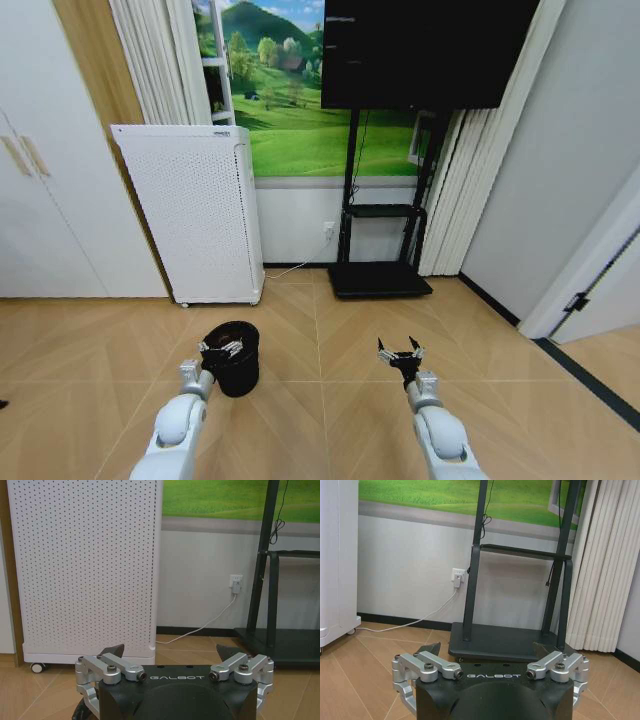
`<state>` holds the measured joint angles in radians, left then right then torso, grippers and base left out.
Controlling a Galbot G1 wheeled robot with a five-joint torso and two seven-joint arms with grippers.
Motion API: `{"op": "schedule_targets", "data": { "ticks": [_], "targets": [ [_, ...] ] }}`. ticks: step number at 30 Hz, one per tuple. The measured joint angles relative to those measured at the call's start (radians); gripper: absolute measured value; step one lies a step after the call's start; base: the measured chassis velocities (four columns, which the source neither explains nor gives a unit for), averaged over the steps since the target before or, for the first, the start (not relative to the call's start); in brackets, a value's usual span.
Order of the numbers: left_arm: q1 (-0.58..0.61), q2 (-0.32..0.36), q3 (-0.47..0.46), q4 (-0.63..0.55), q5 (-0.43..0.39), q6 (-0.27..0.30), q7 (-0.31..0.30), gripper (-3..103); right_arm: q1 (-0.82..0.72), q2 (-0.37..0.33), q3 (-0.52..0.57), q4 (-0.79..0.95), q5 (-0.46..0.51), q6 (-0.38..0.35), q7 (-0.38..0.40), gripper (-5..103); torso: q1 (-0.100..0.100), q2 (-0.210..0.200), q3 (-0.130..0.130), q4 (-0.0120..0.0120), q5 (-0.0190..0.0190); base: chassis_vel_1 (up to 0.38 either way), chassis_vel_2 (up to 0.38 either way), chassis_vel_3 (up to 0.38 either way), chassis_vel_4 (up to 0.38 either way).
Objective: Pick up the trash bin and place the garbage on the floor into it.
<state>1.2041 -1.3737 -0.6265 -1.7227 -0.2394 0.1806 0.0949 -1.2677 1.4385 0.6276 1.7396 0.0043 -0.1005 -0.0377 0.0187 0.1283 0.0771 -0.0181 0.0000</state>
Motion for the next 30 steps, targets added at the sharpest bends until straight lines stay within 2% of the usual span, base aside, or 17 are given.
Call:
{"op": "schedule_targets", "data": {
  "ticks": [14, 16, 24, 27, 30],
  "targets": [
    [0.015, 0.010, -0.005, -0.011, -0.006, 0.006, 0.003, 100, 0.003, -0.001, 0.002, 0.013, 0.027, -0.013, -0.004, 100, 0.013, 0.061, 0.048, 0.0000, 0.0000, 0.000, 0.000, 0.000, 0.000],
    [0.013, 0.014, -0.009, -0.014, -0.015, 0.006, 0.002, 100, 0.006, 0.006, -0.006, 0.016, 0.060, -0.015, 0.005, 100, 0.018, 0.076, 0.059, -0.0001, 0.0000, 0.000, 0.000, 0.000, 0.000],
    [0.014, 0.019, -0.012, -0.019, -0.022, 0.006, 0.002, 100, 0.005, 0.014, -0.018, 0.025, 0.113, -0.016, 0.009, 100, 0.021, 0.090, 0.069, 0.0000, 0.0000, 0.000, 0.000, 0.000, 0.000],
    [0.020, 0.022, -0.014, -0.030, -0.038, 0.007, 0.000, 100, -0.001, 0.029, -0.027, 0.032, 0.161, -0.027, 0.010, 100, 0.028, 0.114, 0.086, 0.0000, 0.0000, 0.000, 0.000, 0.000, 0.000],
    [0.020, 0.023, -0.018, -0.036, -0.045, 0.008, -0.001, 100, 0.005, 0.033, -0.027, 0.028, 0.165, -0.029, 0.010, 100, 0.033, 0.134, 0.101, 0.0000, 0.0000, 0.000, 0.000, 0.000, 0.000]
  ]
}}
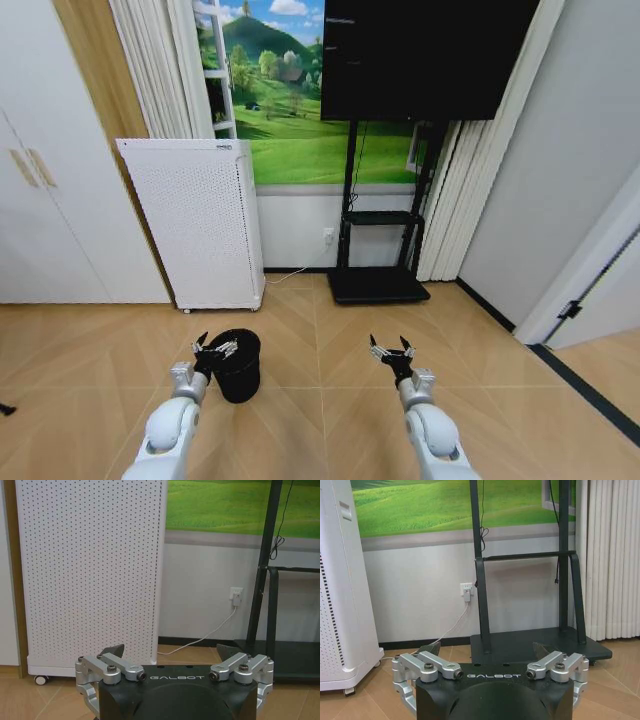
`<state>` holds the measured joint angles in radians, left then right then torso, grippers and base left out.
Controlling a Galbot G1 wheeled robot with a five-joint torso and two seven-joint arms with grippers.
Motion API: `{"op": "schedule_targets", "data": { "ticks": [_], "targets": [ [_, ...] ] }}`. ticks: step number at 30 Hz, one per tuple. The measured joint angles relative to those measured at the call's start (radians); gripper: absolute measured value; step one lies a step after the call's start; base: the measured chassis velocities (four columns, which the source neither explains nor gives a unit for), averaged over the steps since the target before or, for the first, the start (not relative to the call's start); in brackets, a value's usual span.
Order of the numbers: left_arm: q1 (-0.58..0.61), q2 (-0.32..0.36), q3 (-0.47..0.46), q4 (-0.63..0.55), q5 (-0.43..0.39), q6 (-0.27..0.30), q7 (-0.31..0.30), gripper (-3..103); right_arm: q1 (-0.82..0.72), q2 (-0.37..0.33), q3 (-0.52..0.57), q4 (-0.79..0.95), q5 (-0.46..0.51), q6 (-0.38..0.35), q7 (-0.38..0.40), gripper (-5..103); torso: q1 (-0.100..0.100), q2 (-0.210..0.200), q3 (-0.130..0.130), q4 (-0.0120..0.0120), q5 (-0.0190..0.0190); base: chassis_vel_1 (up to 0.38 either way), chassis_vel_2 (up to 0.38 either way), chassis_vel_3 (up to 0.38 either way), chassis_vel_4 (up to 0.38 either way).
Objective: Pick up the trash bin and place the garbage on the floor into it.
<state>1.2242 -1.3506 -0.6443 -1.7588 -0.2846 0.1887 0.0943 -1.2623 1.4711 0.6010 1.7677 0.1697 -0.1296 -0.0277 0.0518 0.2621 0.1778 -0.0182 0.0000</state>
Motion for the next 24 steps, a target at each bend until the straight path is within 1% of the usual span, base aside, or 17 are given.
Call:
{"op": "schedule_targets", "data": {
  "ticks": [1, 6, 10, 12, 24],
  "targets": [
    [0.000, 0.000, 0.000, 0.000, 0.000, 0.000, 0.000, 100, 0.000, 0.000, 0.000, 0.000, 0.000, 0.000, 0.000, 100, 0.000, 0.000, 0.000, 0.0000, 0.0000, 0.000, 0.000, 0.000, 0.000],
    [0.001, 0.010, 0.003, -0.015, -0.015, 0.005, -0.002, 100, 0.007, -0.002, 0.000, -0.001, -0.002, -0.009, -0.002, 100, 0.007, 0.024, 0.016, 0.0000, 0.0001, 0.000, 0.000, 0.000, 0.000],
    [-0.004, 0.011, 0.005, -0.018, -0.016, 0.007, -0.001, 100, 0.007, -0.004, 0.002, -0.001, -0.004, -0.009, -0.003, 100, 0.011, 0.035, 0.024, 0.0000, 0.0000, 0.000, 0.000, 0.000, 0.000],
    [-0.009, 0.011, 0.005, -0.021, -0.017, 0.010, -0.002, 100, 0.006, -0.010, 0.007, -0.001, -0.004, -0.009, -0.005, 100, 0.016, 0.050, 0.034, -0.0001, 0.0000, 0.000, 0.000, 0.000, 0.000],
    [-0.007, 0.014, 0.004, -0.023, -0.019, 0.012, 0.000, 100, 0.012, -0.015, 0.011, 0.002, -0.005, -0.009, -0.006, 100, 0.031, 0.093, 0.063, 0.0000, 0.0001, 0.000, 0.000, 0.000, 0.000]
  ]
}}
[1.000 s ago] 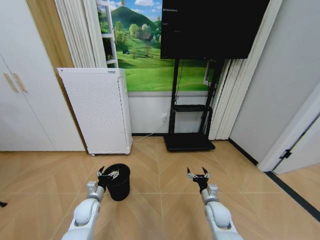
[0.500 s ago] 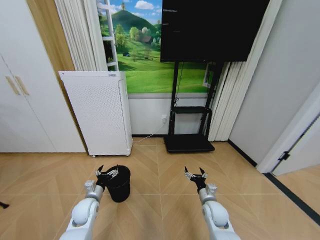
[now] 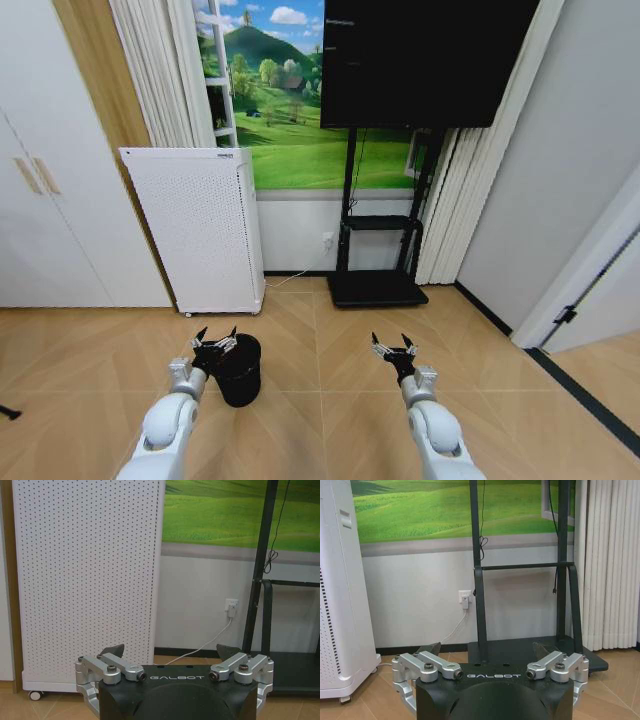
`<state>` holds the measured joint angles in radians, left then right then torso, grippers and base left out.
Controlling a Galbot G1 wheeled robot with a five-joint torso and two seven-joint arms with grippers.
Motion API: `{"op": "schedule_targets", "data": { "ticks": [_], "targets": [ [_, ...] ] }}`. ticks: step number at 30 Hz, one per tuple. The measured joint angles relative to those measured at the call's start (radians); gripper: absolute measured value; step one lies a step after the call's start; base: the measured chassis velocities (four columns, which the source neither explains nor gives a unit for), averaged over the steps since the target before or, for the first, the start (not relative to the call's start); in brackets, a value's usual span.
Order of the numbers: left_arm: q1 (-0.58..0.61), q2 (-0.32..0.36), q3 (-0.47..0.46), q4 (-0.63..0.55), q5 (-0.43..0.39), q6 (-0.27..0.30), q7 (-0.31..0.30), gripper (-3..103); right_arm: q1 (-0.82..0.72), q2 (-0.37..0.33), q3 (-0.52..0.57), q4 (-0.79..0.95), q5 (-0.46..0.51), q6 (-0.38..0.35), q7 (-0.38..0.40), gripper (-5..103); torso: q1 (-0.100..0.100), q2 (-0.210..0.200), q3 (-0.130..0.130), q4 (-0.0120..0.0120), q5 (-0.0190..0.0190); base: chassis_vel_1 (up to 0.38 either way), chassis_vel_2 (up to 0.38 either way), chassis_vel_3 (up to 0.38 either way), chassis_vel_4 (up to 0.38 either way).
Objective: Pick up the trash bin and place the garbage on the floor into it.
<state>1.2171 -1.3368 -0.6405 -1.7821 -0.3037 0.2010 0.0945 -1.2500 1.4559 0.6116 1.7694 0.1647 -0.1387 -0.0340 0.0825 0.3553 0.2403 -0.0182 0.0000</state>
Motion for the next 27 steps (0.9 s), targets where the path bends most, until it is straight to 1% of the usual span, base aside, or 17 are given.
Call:
{"op": "schedule_targets", "data": {
  "ticks": [2, 5, 8, 11, 27],
  "targets": [
    [0.000, 0.003, -0.002, -0.001, -0.006, 0.001, 0.000, 100, 0.003, 0.002, -0.002, 0.001, -0.002, -0.001, 0.000, 100, 0.005, 0.014, 0.009, 0.0000, -0.0001, 0.000, 0.000, 0.000, 0.000],
    [-0.001, 0.005, -0.004, -0.001, -0.009, 0.001, 0.000, 100, 0.003, 0.004, -0.003, 0.001, -0.003, -0.001, 0.000, 100, 0.006, 0.019, 0.012, 0.0000, 0.0000, 0.000, 0.000, 0.000, 0.000],
    [0.000, 0.013, -0.010, 0.000, -0.020, 0.002, 0.001, 100, 0.001, 0.010, -0.004, 0.004, -0.010, -0.003, 0.000, 100, 0.013, 0.038, 0.025, 0.0000, 0.0000, 0.000, 0.000, 0.000, 0.000],
    [0.002, 0.014, -0.013, 0.000, -0.026, 0.002, 0.000, 100, -0.002, 0.012, -0.004, 0.007, -0.014, -0.002, 0.001, 100, 0.017, 0.049, 0.032, 0.0000, -0.0001, 0.000, 0.000, 0.000, 0.000],
    [0.014, 0.014, -0.017, -0.012, -0.029, 0.002, 0.000, 100, -0.016, 0.016, 0.000, 0.021, -0.024, -0.002, 0.002, 100, 0.039, 0.111, 0.071, 0.0000, 0.0000, 0.000, 0.000, 0.000, 0.000]
  ]
}}
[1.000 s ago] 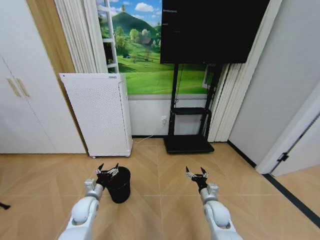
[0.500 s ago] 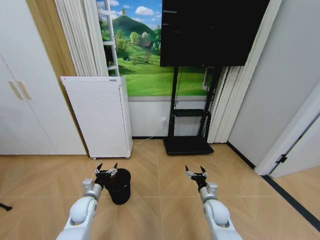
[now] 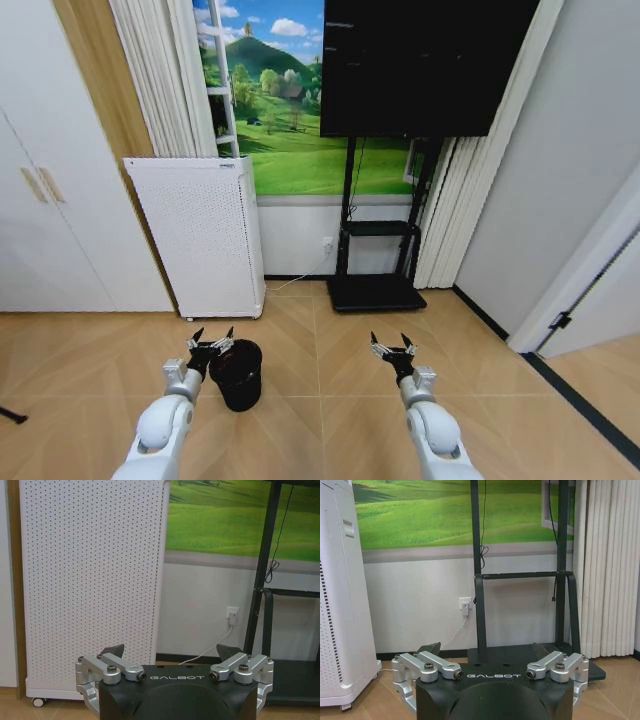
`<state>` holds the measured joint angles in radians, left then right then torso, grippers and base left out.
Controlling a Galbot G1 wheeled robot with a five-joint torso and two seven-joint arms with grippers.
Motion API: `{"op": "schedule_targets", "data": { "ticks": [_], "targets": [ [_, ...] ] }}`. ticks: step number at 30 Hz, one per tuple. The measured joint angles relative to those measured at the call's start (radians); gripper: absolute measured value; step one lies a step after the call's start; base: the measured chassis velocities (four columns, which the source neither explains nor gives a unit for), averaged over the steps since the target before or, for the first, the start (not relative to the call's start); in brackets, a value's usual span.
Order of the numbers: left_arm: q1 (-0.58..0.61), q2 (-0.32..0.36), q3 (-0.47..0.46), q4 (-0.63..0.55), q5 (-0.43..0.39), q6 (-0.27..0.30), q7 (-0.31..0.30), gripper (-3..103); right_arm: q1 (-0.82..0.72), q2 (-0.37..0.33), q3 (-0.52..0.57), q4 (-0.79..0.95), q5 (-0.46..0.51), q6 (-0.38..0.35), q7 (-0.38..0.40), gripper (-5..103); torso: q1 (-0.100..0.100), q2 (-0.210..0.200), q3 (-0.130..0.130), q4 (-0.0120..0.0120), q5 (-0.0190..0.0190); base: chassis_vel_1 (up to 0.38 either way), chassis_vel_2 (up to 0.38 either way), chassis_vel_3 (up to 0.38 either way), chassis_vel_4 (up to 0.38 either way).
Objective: Pick up the trash bin and place the garbage on the floor into it.
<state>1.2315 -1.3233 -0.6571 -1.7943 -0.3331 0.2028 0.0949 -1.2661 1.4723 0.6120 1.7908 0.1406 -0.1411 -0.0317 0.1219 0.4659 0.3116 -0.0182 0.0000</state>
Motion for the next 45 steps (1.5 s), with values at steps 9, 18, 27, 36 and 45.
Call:
{"op": "schedule_targets", "data": {
  "ticks": [9, 18, 27, 36, 45],
  "targets": [
    [0.000, -0.004, 0.000, 0.000, 0.000, -0.004, -0.006, 100, 0.000, -0.001, 0.001, 0.001, -0.010, 0.000, 0.000, 100, 0.015, 0.038, 0.022, 0.0000, 0.0000, 0.000, 0.000, 0.000, 0.000],
    [0.000, -0.003, 0.001, -0.004, 0.000, -0.005, -0.017, 100, -0.001, -0.003, 0.002, -0.002, -0.011, 0.003, -0.002, 100, 0.028, 0.072, 0.044, 0.0000, 0.0000, 0.000, 0.000, 0.000, 0.000],
    [0.000, -0.007, -0.002, -0.003, 0.001, -0.002, -0.023, 100, 0.001, -0.009, 0.001, -0.008, -0.010, 0.006, -0.006, 100, 0.045, 0.114, 0.069, 0.0000, 0.0000, 0.000, 0.000, 0.000, 0.000],
    [-0.001, -0.006, 0.000, -0.003, 0.000, 0.001, -0.024, 100, 0.009, -0.013, 0.000, -0.013, -0.009, 0.007, -0.008, 100, 0.059, 0.150, 0.090, 0.0000, 0.0000, 0.000, 0.000, 0.000, 0.000],
    [0.003, -0.008, 0.003, -0.007, -0.002, 0.002, -0.024, 100, 0.016, -0.018, -0.001, -0.017, -0.005, 0.007, -0.009, 100, 0.076, 0.191, 0.115, 0.0000, 0.0000, 0.000, 0.000, 0.000, 0.000]
  ]
}}
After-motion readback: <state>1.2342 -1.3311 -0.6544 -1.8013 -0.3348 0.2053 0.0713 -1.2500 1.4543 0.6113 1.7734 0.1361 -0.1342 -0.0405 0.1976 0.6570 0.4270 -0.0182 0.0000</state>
